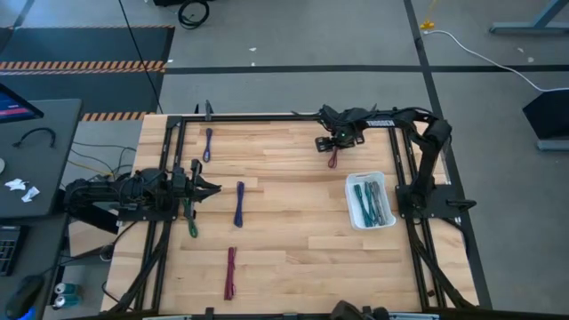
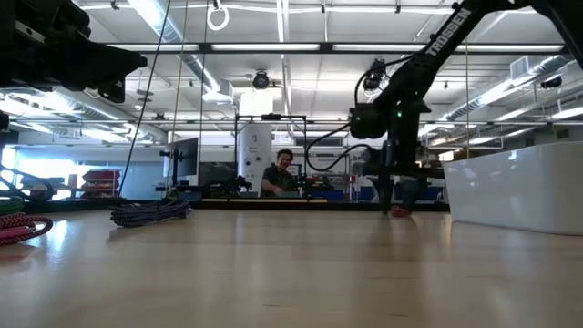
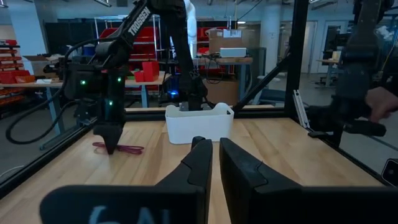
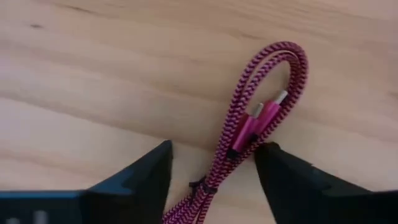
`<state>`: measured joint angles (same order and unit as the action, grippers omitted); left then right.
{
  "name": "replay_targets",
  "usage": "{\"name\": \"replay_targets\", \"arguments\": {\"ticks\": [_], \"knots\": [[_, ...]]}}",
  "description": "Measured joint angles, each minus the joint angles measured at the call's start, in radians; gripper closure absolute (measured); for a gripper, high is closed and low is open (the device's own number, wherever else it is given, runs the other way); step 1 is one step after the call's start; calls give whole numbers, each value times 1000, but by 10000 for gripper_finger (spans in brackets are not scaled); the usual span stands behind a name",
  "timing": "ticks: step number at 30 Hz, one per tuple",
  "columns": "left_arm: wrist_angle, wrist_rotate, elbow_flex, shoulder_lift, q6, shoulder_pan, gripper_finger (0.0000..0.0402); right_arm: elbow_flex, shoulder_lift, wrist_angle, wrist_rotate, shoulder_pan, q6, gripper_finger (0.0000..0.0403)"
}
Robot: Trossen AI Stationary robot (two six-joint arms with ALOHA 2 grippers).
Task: Pick and place USB-C Cables
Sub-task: Put the top red charging cable into the white bin
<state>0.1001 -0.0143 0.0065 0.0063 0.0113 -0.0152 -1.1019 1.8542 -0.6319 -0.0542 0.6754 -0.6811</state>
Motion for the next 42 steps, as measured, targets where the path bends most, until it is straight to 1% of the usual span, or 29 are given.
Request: {"name": "replay_targets", "arguments": {"ticks": [3,9,10,11,15,20,23,26,29,32,34,37,39,42], "knots": [[0,0,0,0,0,0,367,0,4,12,-3,-4,29,226],[0,0,0,0,0,0,374,4,-21,19,2,-7,54,368],[0,0,0,0,0,0,373,7,-34,10,1,-7,57,381],[0,0,0,0,0,0,372,10,-54,-4,2,-9,57,386],[0,0,0,0,0,0,366,7,-202,-14,1,-33,30,374],[0,0,0,0,0,0,364,6,-467,-54,-7,-125,-23,389],[0,0,0,0,0,0,367,6,-617,-102,-9,-225,-79,389],[0,0,0,0,0,0,371,5,-746,-191,-5,-346,-176,389],[0,0,0,0,0,0,374,5,-834,-324,-4,-481,-304,389],[0,0,0,0,0,0,372,8,-888,-472,5,-601,-466,389],[0,0,0,0,0,0,369,41,-912,-515,46,-667,-559,389],[0,0,0,0,0,0,366,144,-943,-492,155,-729,-653,389],[0,0,0,0,0,0,366,231,-959,-429,231,-742,-696,389],[0,0,0,0,0,0,370,365,-968,-308,320,-715,-759,389]]}}
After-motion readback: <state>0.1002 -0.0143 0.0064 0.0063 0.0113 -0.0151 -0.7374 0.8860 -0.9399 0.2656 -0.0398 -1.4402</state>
